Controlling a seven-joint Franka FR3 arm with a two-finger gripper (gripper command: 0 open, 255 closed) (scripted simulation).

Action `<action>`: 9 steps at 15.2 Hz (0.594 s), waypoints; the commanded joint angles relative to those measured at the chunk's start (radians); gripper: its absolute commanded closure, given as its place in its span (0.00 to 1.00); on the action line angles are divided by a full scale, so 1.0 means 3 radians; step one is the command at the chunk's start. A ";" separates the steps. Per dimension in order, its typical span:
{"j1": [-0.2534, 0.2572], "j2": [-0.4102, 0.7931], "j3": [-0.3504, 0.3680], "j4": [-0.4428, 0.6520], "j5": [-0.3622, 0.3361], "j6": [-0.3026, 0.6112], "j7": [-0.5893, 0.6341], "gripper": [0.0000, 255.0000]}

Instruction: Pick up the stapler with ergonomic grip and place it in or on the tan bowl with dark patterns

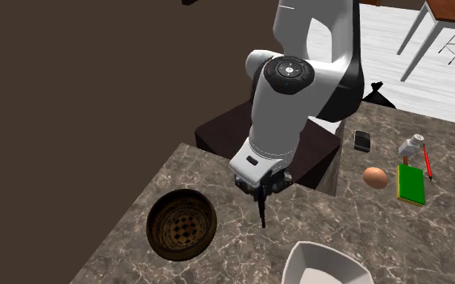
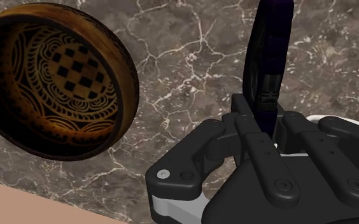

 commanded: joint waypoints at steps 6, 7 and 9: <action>-0.0160 0.0196 -0.0182 0.0272 -0.0117 -0.0091 -0.0256 1.00; -0.0198 0.0261 -0.0222 0.0333 -0.0145 -0.0091 -0.0315 1.00; -0.0270 0.0396 -0.0299 0.0468 -0.0197 -0.0095 -0.0431 1.00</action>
